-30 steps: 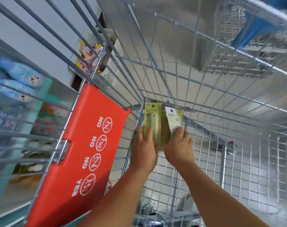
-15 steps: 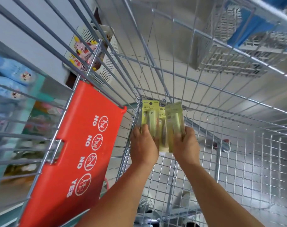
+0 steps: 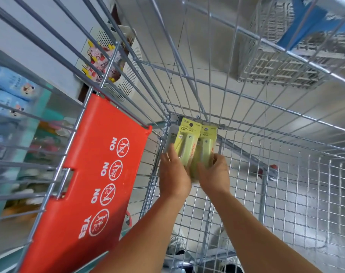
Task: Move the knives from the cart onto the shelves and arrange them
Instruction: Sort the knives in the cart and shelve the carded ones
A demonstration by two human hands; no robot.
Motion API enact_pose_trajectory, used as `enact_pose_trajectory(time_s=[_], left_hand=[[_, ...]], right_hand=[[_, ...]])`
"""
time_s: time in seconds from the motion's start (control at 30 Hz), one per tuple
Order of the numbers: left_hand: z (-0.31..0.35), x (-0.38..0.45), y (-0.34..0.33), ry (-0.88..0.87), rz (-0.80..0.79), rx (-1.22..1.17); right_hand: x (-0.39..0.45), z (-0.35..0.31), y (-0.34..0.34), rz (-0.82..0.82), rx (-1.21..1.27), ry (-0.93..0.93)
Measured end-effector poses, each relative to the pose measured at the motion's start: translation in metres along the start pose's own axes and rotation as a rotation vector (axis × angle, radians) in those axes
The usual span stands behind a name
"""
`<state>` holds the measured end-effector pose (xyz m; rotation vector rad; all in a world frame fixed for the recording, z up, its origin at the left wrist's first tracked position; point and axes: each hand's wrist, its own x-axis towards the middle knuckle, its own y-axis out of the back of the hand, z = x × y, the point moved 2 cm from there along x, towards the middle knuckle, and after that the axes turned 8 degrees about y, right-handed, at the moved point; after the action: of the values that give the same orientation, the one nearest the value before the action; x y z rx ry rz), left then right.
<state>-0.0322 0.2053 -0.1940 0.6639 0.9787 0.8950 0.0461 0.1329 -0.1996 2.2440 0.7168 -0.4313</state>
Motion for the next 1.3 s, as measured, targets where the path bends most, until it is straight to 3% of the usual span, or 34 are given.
enact_pose_trajectory(time_s=[0.23, 0.57, 0.77, 1.1, 1.3], left_hand=[[-0.005, -0.001, 0.002, 0.107, -0.063, -0.015], [-0.005, -0.009, 0.004, 0.170, -0.103, -0.051], [-0.011, -0.018, 0.004, 0.124, -0.072, 0.053], [0.004, -0.043, -0.010, 0.022, -0.144, 0.119], [0.015, -0.048, -0.027, 0.191, -0.230, -0.011]], right_hand=[[0.003, -0.005, -0.004, -0.012, -0.091, -0.057], [0.001, -0.006, 0.004, -0.022, -0.032, -0.023], [-0.006, -0.003, 0.004, -0.069, -0.058, -0.020], [-0.016, 0.015, 0.038, 0.024, -0.038, -0.011], [-0.020, 0.020, 0.049, -0.068, -0.036, 0.063]])
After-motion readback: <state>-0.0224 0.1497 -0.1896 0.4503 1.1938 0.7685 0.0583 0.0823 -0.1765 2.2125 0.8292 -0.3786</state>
